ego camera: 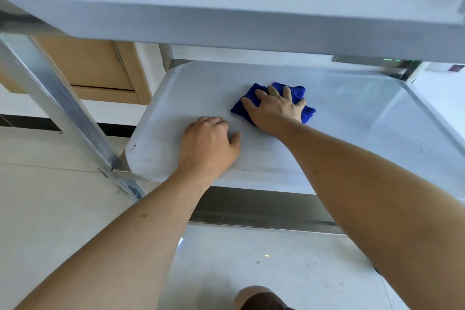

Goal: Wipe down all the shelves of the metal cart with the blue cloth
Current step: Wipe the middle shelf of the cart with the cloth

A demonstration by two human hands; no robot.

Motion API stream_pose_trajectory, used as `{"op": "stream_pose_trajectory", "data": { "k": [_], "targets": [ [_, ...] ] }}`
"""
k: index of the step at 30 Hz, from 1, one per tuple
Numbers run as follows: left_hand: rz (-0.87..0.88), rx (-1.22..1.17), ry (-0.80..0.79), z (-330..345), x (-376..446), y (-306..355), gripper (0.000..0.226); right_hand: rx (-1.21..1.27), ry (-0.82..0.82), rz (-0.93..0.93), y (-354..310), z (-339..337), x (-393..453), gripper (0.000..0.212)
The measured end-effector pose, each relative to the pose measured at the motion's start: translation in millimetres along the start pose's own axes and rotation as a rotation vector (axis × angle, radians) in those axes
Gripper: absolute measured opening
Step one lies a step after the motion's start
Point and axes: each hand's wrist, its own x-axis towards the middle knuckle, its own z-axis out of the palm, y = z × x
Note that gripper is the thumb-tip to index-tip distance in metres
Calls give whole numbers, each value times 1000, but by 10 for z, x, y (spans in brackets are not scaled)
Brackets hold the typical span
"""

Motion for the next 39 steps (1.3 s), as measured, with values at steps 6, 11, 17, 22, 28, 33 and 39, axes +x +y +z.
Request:
{"op": "stream_pose_trajectory", "data": {
  "k": [6, 11, 17, 22, 28, 33, 39],
  "targets": [
    [8, -9, -3, -11, 12, 11, 37, -2, -5, -4, 105, -44, -504, 67],
    [-3, -6, 6, 25, 21, -15, 39, -3, 6, -9, 202, -85, -903, 68],
    [-21, -18, 50, 90, 46, -64, 46, 23, -2, -26, 374, -117, -1258, 70],
    [3, 3, 80, 102, 41, -76, 43, 37, 4, -39, 551, -137, -1404, 71],
    [13, 189, 4, 8, 88, 106, 37, 42, 21, -22, 738, -184, -1508, 71],
    [109, 14, -20, 154, 240, 848, 34, 33, 21, 8, 874, -186, -1473, 71],
    [165, -200, -31, 463, 449, 1510, 25, -15, 1, 128, 1362, -272, -1211, 69]
  ]
}}
